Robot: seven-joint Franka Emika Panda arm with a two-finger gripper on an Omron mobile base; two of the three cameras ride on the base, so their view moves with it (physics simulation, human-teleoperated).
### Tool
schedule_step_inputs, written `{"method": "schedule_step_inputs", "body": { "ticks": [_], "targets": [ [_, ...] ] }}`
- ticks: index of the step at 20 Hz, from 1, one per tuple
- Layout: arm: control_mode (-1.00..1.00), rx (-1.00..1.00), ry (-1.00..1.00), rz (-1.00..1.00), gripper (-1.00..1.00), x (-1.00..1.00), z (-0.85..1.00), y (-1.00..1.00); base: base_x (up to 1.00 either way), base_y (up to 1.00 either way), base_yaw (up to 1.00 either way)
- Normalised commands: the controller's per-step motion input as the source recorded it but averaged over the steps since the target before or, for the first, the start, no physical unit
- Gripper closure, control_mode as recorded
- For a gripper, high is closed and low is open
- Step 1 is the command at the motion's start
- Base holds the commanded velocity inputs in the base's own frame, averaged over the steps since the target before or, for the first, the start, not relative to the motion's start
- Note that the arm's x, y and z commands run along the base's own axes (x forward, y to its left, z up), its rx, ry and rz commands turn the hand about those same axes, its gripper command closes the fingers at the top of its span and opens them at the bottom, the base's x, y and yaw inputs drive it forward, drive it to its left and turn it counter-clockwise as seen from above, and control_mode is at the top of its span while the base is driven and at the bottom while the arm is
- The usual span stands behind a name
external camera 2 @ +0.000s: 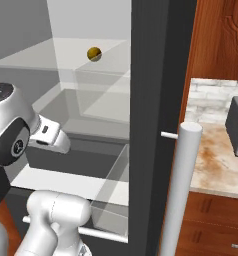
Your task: Grab the lime and lemon from the fridge, place them in the blender, close the lid, and turn on the blender to create a marinade.
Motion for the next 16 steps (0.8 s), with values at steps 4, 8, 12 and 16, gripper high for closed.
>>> {"method": "schedule_step_inputs", "body": {
  "ticks": [4, 8, 12, 16],
  "targets": [
    [-1.0, 0.0, -0.33, 0.0, -1.0, 0.55, 0.97, -0.06, 0.0, 0.0, 0.0],
    [-1.0, 0.0, -0.31, 0.0, -1.0, 0.18, 1.0, 0.0, 0.0, 0.0, 0.0],
    [-1.0, 0.0, -0.29, 0.0, -1.0, 0.0, 1.0, 0.0, 0.0, 0.0, 0.0],
    [-1.0, 0.0, -0.27, 0.0, -1.0, 0.02, 0.99, -0.02, 0.0, 0.0, 0.0]
  ]
}}
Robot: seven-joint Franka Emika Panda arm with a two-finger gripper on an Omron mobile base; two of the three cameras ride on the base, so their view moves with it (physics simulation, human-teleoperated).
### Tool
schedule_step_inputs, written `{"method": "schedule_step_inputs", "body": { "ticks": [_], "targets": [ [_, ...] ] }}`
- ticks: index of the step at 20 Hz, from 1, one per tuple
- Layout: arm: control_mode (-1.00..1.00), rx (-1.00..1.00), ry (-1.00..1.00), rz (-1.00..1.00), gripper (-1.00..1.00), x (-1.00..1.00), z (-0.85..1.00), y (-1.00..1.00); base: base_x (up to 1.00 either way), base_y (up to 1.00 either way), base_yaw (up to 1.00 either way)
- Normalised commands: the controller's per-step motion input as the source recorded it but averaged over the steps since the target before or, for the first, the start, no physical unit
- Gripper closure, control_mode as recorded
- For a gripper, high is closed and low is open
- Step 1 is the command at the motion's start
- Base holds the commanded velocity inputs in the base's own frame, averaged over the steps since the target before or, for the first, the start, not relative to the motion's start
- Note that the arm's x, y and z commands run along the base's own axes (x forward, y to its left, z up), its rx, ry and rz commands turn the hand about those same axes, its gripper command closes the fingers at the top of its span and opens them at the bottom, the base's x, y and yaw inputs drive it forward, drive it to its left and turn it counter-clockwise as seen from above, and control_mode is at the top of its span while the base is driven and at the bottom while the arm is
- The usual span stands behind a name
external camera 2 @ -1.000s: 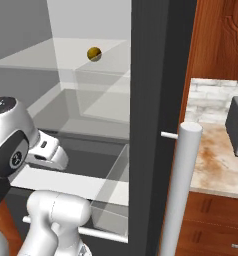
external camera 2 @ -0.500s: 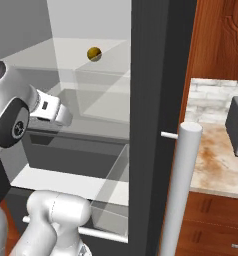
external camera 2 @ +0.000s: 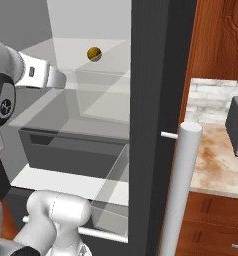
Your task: Grab the lime and lemon from the fridge, place them in the blender, close the lid, and turn on the blender to create a marinade.
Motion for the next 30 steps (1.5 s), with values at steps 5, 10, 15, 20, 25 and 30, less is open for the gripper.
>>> {"method": "schedule_step_inputs", "body": {
  "ticks": [5, 10, 15, 20, 25, 30],
  "targets": [
    [-1.0, -0.01, -0.09, 0.0, -1.0, 0.17, 0.54, -0.09, 0.0, 0.0, 0.0],
    [-1.0, 0.0, 0.0, 0.05, -1.0, 0.61, -0.07, -0.24, 0.0, 0.0, 0.0],
    [-1.0, 0.0, 0.0, 0.08, -1.0, 0.86, -0.36, -0.08, 0.0, 0.0, 0.0],
    [-1.0, -0.04, 0.0, 0.05, -1.0, 0.71, -0.15, -0.09, 0.0, 0.0, 0.0],
    [-1.0, -0.06, 0.09, 0.04, -1.0, 0.68, 0.0, -0.08, 0.0, 0.0, 0.0],
    [-1.0, -0.04, 0.06, 0.02, -1.0, 0.64, 0.0, -0.07, 0.0, 0.0, 0.0]
  ]
}}
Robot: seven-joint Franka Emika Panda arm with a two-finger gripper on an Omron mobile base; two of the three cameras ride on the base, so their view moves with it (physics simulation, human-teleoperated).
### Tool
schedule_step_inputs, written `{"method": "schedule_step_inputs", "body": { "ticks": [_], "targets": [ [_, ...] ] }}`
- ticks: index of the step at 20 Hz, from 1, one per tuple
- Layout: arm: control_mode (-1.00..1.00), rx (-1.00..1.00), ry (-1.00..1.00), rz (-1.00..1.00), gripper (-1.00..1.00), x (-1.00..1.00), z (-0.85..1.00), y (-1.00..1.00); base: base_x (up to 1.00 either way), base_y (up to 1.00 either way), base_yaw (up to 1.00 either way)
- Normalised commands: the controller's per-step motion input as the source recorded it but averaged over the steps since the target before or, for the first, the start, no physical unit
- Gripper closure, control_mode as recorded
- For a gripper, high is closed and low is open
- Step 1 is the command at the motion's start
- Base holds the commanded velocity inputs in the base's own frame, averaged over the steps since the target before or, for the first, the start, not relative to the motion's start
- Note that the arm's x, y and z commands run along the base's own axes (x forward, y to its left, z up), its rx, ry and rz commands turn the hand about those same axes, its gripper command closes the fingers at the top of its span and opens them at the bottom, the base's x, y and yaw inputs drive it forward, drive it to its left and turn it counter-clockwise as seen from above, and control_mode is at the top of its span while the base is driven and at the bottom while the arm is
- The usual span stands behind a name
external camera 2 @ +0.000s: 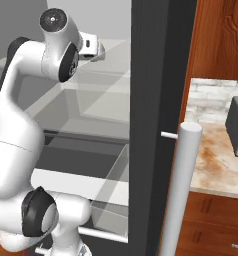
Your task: Grab the lime and lemon from the fridge, place them in the blender, close the lid, and turn on the blender to create a marinade.
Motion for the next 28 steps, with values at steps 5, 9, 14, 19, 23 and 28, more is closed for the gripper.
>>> {"method": "schedule_step_inputs", "body": {
  "ticks": [5, 9, 14, 19, 23, 28],
  "targets": [
    [-1.0, -0.02, 0.02, 0.04, -1.0, 0.65, 0.0, -0.04, 0.0, 0.0, 0.0],
    [-1.0, -0.01, 0.0, 0.05, -1.0, 0.65, 0.0, -0.01, 0.0, 0.0, 0.0],
    [-1.0, -0.02, 0.04, 0.06, -1.0, 0.62, -0.02, -0.01, 0.0, 0.0, 0.0],
    [-1.0, -0.04, 0.07, 0.05, -1.0, 0.62, -0.05, -0.02, 0.0, 0.0, 0.0],
    [-1.0, -0.05, 0.06, 0.04, -1.0, 0.36, -0.03, -0.01, 0.0, 0.0, 0.0],
    [-1.0, -0.1, 0.0, 0.05, -1.0, 0.0, -0.14, 0.0, 0.0, 0.0, 0.0]
  ]
}}
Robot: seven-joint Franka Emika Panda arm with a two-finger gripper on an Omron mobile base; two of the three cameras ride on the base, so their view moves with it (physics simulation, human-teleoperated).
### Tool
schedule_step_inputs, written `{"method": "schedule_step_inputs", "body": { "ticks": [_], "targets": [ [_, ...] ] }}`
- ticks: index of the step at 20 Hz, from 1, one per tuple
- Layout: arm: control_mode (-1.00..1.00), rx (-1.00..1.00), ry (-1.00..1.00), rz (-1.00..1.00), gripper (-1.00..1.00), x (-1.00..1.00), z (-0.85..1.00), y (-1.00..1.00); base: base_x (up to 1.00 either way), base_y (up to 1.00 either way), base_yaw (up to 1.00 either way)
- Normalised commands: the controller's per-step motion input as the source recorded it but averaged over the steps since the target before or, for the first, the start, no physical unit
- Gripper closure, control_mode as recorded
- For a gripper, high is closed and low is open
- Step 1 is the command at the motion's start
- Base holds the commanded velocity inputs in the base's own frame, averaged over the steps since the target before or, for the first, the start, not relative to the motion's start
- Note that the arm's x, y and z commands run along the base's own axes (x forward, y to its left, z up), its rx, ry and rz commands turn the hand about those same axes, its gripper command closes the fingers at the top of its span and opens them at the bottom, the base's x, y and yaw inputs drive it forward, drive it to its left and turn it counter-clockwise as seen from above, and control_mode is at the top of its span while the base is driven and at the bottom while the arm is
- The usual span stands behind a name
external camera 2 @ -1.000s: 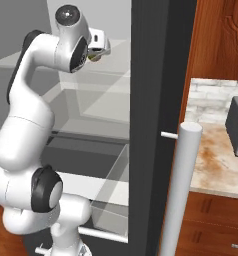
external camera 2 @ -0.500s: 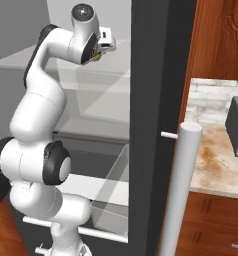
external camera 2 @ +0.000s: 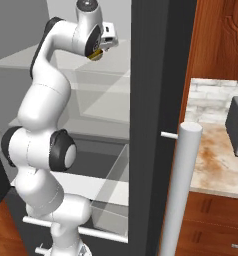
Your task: Grab the lime and lemon from the fridge, place them in the blender, close the lid, and turn on the blender to create a marinade.
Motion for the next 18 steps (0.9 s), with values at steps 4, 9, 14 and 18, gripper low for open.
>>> {"method": "schedule_step_inputs", "body": {
  "ticks": [4, 9, 14, 18],
  "targets": [
    [-1.0, -0.08, 0.0, 0.05, -1.0, 0.0, -0.26, 0.0, 0.0, 0.0, 0.0],
    [-1.0, -0.04, 0.0, 0.08, -1.0, 0.0, -0.3, 0.0, 0.0, 0.0, 0.0],
    [-1.0, -0.04, 0.0, 0.06, 1.0, 0.0, -0.28, 0.0, 0.0, 0.0, 0.0],
    [-1.0, 0.0, -0.1, 0.02, 1.0, -0.12, -0.01, 0.0, 0.0, 0.0, 0.0]
  ]
}}
